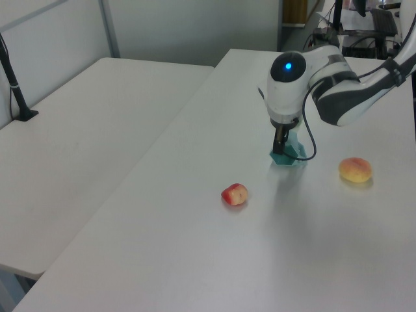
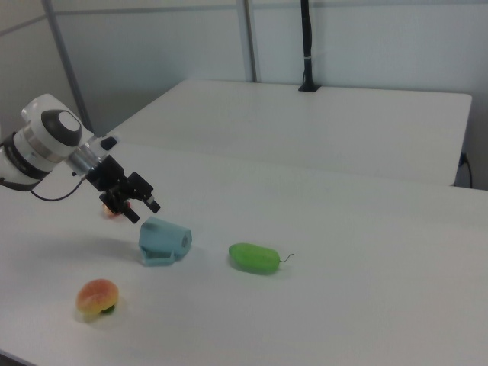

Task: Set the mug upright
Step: 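Move the gripper down over the tipped light blue mug, then close the gripper on the mug's rim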

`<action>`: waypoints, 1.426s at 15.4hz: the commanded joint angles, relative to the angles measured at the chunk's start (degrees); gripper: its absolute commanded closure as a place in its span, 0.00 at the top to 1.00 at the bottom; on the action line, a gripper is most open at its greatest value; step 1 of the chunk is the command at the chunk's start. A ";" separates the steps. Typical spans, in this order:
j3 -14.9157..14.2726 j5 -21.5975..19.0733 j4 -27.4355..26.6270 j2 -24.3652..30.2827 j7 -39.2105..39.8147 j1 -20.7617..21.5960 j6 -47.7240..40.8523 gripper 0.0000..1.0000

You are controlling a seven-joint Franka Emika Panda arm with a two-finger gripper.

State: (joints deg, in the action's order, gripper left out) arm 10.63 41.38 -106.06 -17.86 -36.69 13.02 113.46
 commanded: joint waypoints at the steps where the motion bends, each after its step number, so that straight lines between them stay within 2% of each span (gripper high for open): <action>1: 0.09 4.13 -2.39 -0.24 -1.46 -0.45 1.24 1.00; 5: 0.09 8.18 -3.97 -0.69 -1.46 -2.03 1.15 0.99; 7: 0.09 8.63 -4.59 -0.69 -1.37 -2.30 1.15 0.89; 8: 0.09 9.41 -5.29 -0.69 -1.37 -2.21 1.06 0.79; 9: 0.09 10.12 -5.73 -0.69 -1.37 -2.21 1.06 0.62; 10: 0.09 10.12 -5.91 -0.69 -1.37 -2.21 1.06 0.36; 11: 0.09 10.12 -5.91 -0.69 -1.37 -2.21 1.06 0.14; 12: 0.09 10.12 -6.00 -0.69 -1.46 -2.21 1.15 0.00; 19: 0.09 9.16 -5.21 0.19 -1.11 -3.35 1.23 0.00; 20: 0.09 8.37 -4.34 0.19 -1.10 -3.44 1.32 0.00; 22: 0.09 3.65 -2.58 0.54 0.03 -4.14 1.32 0.00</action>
State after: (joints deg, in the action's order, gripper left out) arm 10.57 50.74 -109.55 -18.11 -37.19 10.00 113.40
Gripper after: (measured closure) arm 0.916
